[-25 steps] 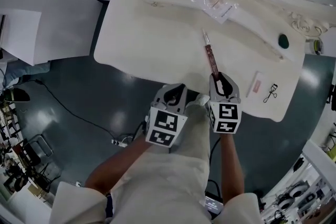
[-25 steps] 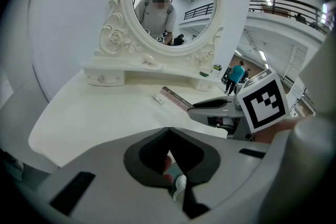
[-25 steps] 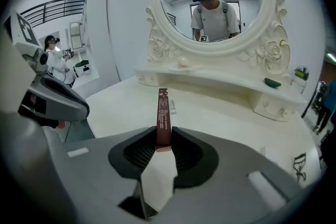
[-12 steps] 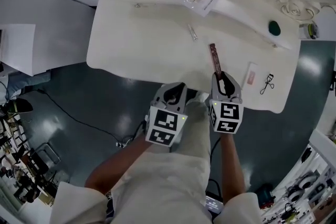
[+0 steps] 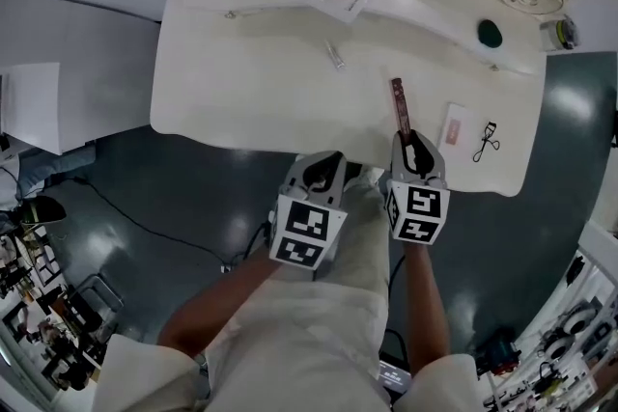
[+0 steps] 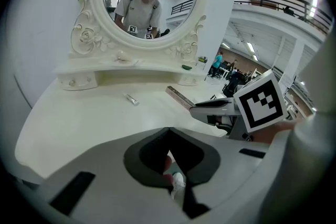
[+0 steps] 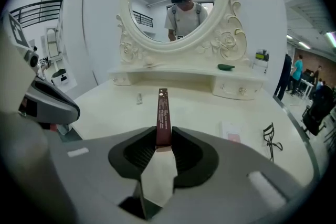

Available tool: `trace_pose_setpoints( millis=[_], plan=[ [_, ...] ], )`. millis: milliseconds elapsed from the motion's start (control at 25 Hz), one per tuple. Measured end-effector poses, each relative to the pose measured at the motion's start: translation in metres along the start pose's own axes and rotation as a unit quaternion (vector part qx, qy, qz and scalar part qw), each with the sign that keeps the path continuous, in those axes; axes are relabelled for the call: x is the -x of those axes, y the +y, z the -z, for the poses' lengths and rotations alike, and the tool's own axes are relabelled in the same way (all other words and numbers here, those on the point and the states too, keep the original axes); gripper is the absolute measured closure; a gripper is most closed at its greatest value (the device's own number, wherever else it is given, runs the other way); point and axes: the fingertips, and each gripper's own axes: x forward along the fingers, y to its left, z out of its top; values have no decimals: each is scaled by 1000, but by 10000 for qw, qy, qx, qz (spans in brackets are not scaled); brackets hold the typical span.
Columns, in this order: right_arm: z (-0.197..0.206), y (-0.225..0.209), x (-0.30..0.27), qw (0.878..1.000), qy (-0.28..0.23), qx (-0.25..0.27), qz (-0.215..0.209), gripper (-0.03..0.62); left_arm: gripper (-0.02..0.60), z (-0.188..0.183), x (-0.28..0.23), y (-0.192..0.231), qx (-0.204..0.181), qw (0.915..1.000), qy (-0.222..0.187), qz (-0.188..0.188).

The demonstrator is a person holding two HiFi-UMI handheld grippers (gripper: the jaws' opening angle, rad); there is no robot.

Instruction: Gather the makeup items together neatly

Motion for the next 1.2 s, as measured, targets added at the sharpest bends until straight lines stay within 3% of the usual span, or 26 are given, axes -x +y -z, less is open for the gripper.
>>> trace_pose_setpoints(
  millis=[560, 1200],
  plan=[
    [37, -34, 0, 9957, 330, -477, 726, 505, 577, -1, -5, -13, -131, 9999, 49, 41],
    [49, -44, -4, 9849, 492, -1008, 1322, 505, 577, 1, 2, -10, -105, 9999, 47, -11]
  ],
)
